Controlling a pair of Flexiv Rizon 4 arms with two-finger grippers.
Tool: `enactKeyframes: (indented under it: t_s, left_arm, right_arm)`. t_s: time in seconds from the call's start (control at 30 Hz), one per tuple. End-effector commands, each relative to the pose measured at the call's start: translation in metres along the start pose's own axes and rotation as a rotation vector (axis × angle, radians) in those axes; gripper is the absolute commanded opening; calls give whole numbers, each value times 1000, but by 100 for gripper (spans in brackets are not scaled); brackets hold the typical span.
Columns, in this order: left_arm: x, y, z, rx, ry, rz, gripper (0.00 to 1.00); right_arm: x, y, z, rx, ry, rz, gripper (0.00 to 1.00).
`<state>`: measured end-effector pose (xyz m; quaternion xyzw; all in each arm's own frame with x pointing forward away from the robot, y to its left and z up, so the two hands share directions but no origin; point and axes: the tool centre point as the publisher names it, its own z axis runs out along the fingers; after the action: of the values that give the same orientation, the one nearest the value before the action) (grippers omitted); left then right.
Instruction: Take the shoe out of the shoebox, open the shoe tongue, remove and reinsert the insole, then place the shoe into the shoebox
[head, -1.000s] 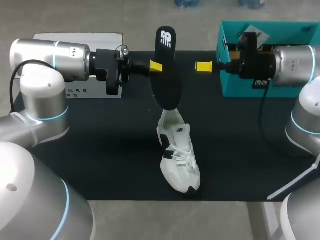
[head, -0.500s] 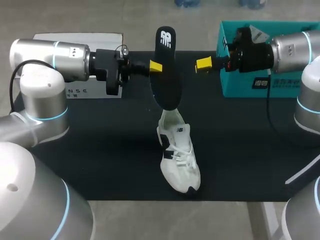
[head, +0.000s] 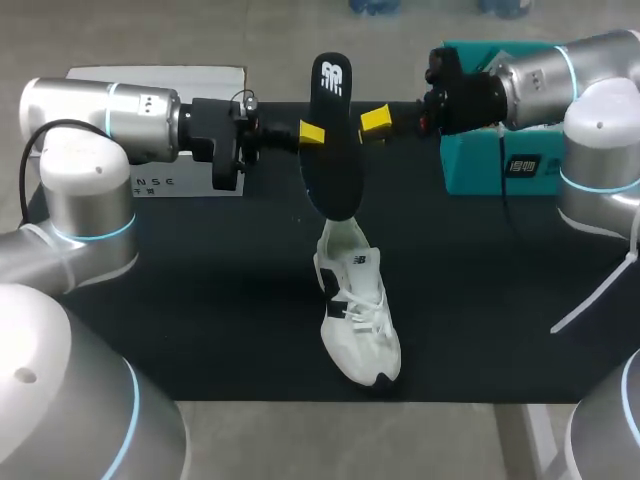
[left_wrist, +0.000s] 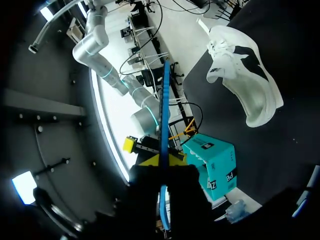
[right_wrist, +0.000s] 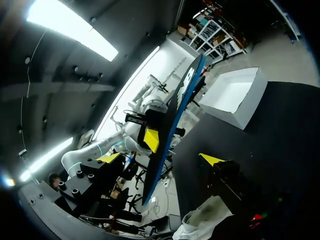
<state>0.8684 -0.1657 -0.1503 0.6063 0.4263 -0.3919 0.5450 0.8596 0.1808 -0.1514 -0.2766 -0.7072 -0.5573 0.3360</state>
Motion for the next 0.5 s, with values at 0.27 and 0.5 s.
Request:
enactKeyframes:
  t_s: [0.27, 0.5]
  left_arm:
    - [0, -1, 1, -3, 0, 2, 0]
    - [0, -1, 1, -3, 0, 2, 0]
  right_arm:
    - [-5, 0, 26, 102, 41, 1, 100]
    - [0, -8, 32, 96, 48, -1, 100]
